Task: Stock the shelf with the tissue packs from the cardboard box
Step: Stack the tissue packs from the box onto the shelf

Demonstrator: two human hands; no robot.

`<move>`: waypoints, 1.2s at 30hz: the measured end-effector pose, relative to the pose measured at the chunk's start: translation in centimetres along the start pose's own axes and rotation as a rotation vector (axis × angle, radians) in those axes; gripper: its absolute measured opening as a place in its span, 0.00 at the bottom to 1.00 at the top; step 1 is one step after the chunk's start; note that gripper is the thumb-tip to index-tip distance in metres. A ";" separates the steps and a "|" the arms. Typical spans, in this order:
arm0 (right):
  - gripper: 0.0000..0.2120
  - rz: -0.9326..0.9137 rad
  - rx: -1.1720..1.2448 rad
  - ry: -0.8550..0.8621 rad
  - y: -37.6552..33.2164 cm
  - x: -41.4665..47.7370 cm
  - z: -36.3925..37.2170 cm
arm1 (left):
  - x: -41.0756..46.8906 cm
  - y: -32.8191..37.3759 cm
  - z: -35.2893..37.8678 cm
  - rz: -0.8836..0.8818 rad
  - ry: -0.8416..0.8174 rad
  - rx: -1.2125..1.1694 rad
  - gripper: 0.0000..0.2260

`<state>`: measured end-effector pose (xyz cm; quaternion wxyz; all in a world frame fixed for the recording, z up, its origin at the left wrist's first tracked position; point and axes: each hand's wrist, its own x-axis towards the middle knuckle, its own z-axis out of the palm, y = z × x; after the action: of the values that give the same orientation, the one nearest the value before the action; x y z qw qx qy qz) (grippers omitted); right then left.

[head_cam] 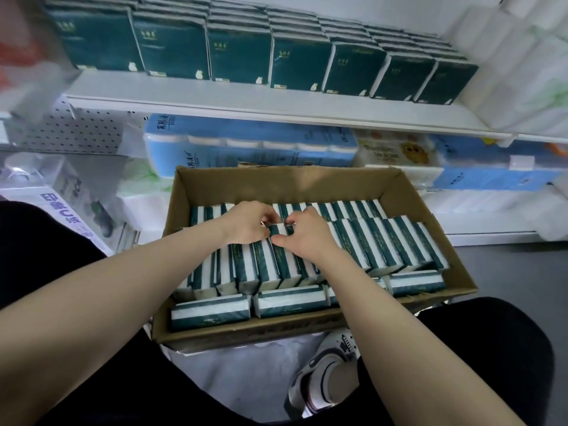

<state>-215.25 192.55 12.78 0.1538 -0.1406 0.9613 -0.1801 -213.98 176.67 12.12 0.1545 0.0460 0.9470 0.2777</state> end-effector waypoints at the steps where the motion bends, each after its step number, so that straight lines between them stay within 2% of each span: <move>1: 0.23 0.009 -0.009 0.001 -0.1 0.1 0.1 | 0.0 -0.1 0.0 -0.002 0.000 -0.015 0.16; 5: 0.17 0.053 -0.007 0.036 -0.5 0.4 0.2 | -0.2 -0.4 0.0 0.001 0.003 -0.051 0.16; 8: 0.07 0.100 0.071 0.077 -1.1 0.7 0.5 | -0.2 -0.5 0.1 -0.006 0.002 -0.063 0.16; 11: 0.08 0.174 0.204 0.086 -1.2 1.4 0.3 | -0.2 -0.6 -0.2 -0.015 -0.011 -0.099 0.20; 14: 0.05 0.215 0.385 0.109 -1.3 1.9 -1.3 | -0.5 -0.1 -0.9 -0.008 -0.029 -0.150 0.25; 17: 0.05 0.205 0.523 0.140 -1.3 2.5 -3.2 | -0.5 0.2 -1.6 -0.002 -0.033 -0.282 0.30; 21: 0.06 0.194 0.715 0.122 -1.2 2.8 -5.6 | -0.6 1.1 -3.5 0.052 -0.038 -0.496 0.27; 26: 0.05 0.162 0.987 0.064 -1.4 3.1 -7.8 | -0.2 1.0 -5.9 0.049 -0.056 -0.650 0.18; 29: 0.07 0.114 0.970 0.043 -1.6 3.7 -8.2 | 0.4 0.8 -6.6 0.043 0.026 -0.737 0.15; 31: 0.11 0.104 0.927 0.017 -1.9 4.0 -8.7 | 0.6 0.5 -7.4 0.055 0.102 -0.774 0.15; 36: 0.18 0.084 0.942 -0.048 -2.9 5.1 -9.8 | 0.5 -1.2 -11.3 0.012 0.286 -0.759 0.14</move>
<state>-222.72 191.23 21.38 0.2301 -0.0204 0.7761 -0.5868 -218.05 169.95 20.37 0.0257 -0.0480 0.7890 0.6120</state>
